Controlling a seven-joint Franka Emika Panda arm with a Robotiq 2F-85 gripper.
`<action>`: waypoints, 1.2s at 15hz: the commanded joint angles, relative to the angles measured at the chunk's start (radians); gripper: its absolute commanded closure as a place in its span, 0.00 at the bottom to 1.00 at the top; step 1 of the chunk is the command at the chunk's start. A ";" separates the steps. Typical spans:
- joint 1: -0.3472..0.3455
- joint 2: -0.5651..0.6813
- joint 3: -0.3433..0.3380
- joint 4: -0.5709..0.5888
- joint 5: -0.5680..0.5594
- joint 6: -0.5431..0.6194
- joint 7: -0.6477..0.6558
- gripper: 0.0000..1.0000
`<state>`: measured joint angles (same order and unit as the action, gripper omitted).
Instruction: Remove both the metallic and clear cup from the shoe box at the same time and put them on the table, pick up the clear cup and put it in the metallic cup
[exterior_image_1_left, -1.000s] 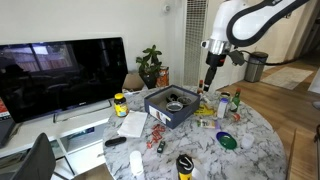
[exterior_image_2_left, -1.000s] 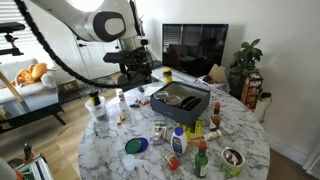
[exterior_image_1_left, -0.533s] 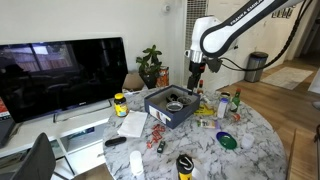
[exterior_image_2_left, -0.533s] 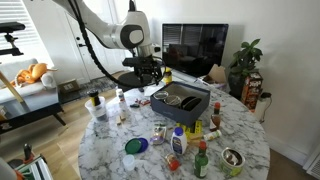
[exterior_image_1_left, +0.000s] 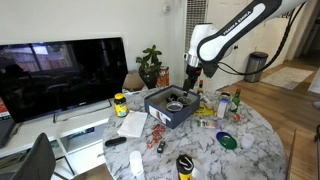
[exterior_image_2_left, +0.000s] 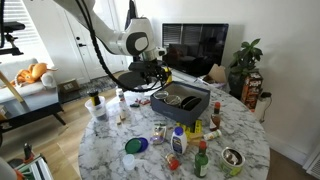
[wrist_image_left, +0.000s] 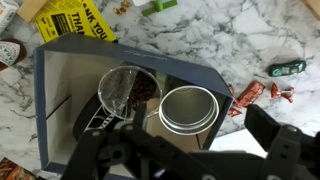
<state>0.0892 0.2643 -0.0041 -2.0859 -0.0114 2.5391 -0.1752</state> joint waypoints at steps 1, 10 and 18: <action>-0.021 0.127 0.031 0.071 -0.014 0.062 0.002 0.00; -0.029 0.290 0.029 0.213 -0.045 0.089 0.022 0.00; -0.060 0.369 0.043 0.286 -0.016 0.081 0.027 0.04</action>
<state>0.0570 0.5961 0.0116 -1.8287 -0.0442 2.6090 -0.1561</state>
